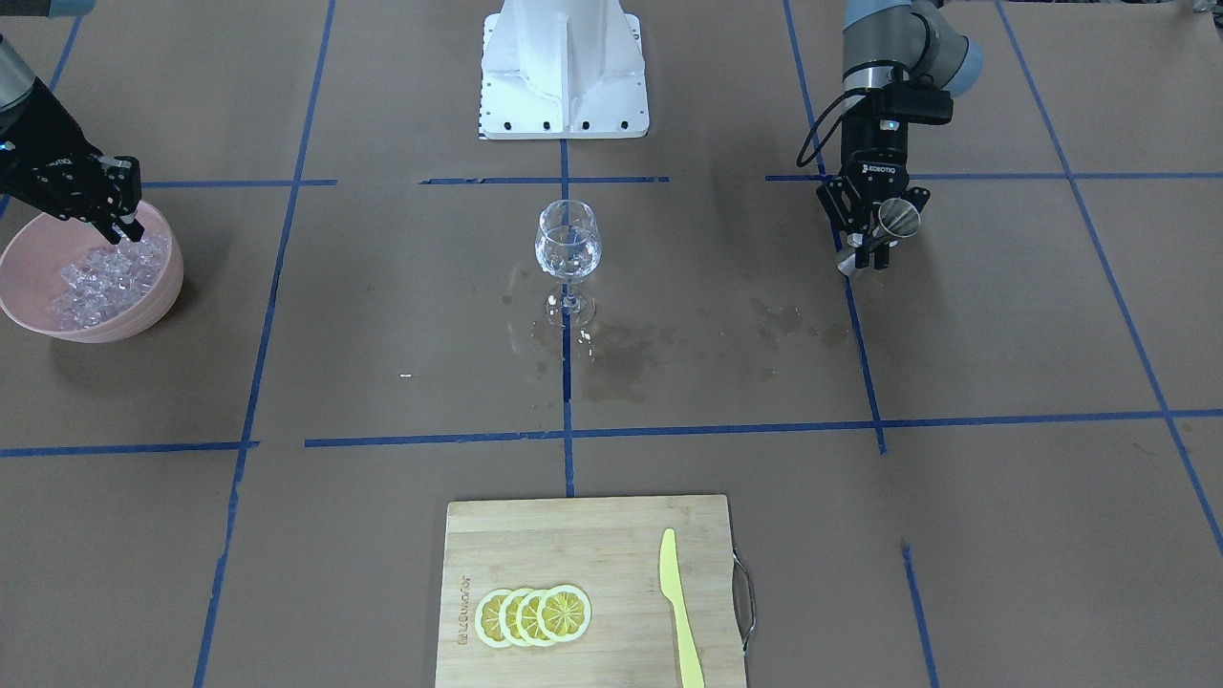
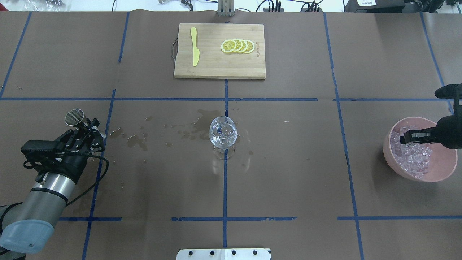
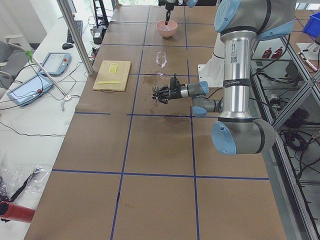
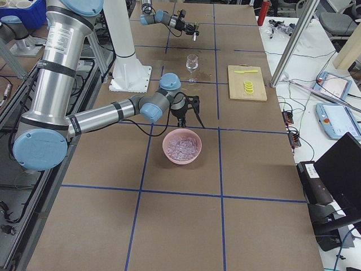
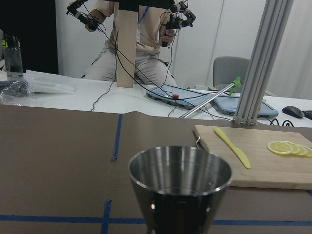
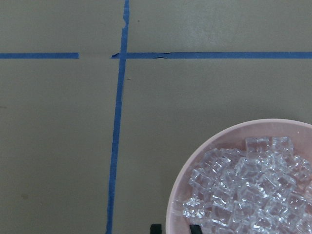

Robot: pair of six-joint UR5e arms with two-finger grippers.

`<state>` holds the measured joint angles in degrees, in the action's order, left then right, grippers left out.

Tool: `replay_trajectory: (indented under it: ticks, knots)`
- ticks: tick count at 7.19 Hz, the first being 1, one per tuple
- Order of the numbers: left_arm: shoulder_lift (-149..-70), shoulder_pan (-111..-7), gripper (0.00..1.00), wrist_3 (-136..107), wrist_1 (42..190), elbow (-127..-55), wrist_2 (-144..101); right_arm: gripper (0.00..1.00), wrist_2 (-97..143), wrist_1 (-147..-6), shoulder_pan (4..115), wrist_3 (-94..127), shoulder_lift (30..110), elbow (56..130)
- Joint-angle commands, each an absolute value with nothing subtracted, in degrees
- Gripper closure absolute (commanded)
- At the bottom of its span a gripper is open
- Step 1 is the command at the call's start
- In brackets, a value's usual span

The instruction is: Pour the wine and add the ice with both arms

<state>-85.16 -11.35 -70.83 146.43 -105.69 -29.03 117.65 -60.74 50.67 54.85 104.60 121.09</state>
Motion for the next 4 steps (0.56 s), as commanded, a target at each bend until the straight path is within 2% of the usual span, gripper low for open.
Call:
replay_trajectory:
  ticks: [1,2,4]
  knots:
    - [-84.8,-11.3,1.0,-79.1,146.4,-104.2,-27.9,1.0,118.2,-60.6,50.2,58.5,102.3,121.5]
    - [-84.7,-11.3,1.0,-87.7,146.2,-102.1,-25.9,1.0,118.2,-60.6,49.8,59.1,101.9,121.5]
    - [-84.5,-11.2,1.0,-88.4,146.0,-98.2,-24.0,1.0,118.1,-60.6,49.5,59.2,101.7,121.6]
